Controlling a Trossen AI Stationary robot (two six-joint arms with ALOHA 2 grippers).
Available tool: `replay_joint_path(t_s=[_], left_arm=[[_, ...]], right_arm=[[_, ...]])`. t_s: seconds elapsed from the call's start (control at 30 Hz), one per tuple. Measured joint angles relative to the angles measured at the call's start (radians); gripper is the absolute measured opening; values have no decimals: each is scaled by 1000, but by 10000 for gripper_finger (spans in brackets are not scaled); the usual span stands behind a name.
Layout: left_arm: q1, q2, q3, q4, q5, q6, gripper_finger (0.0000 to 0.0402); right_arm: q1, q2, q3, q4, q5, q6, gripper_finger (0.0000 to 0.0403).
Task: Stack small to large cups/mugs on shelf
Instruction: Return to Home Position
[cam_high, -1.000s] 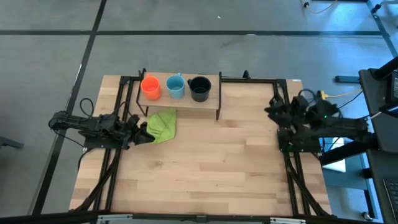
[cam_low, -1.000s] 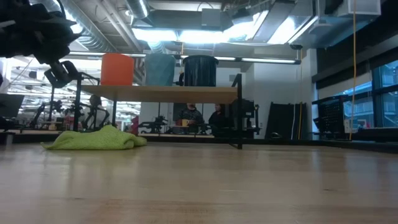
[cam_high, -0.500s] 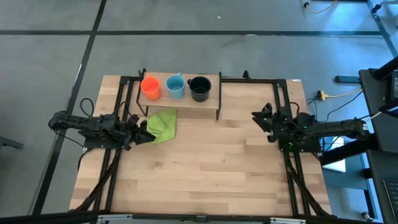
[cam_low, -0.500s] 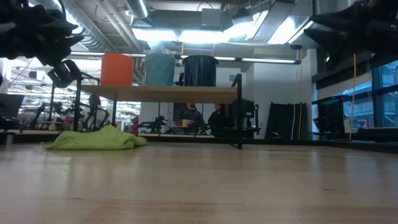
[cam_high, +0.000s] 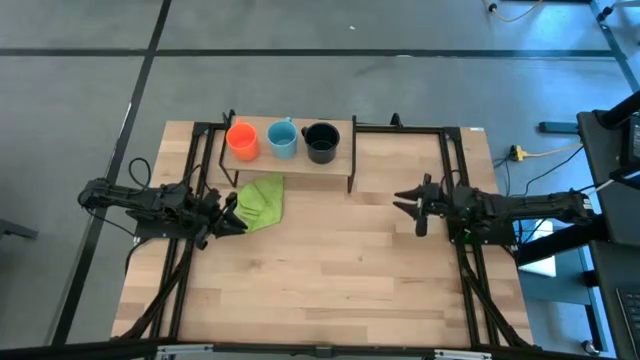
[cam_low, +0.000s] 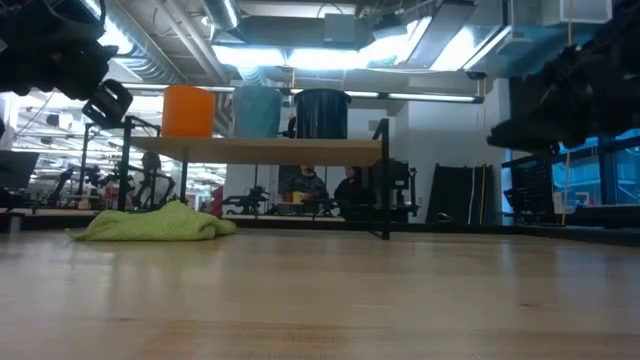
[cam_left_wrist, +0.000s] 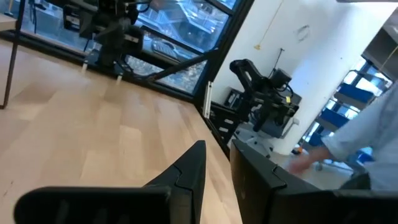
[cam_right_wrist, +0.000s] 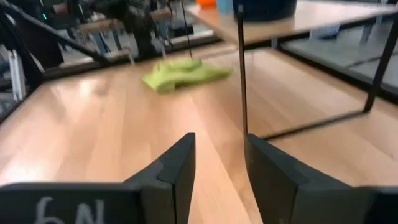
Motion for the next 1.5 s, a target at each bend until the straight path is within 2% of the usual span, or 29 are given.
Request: replay_joint_path(t_s=[1.5], left_arm=[[0,0,0,-1,4,-1,69]], right_arm=[[0,0,0,-28,-1,6,138]])
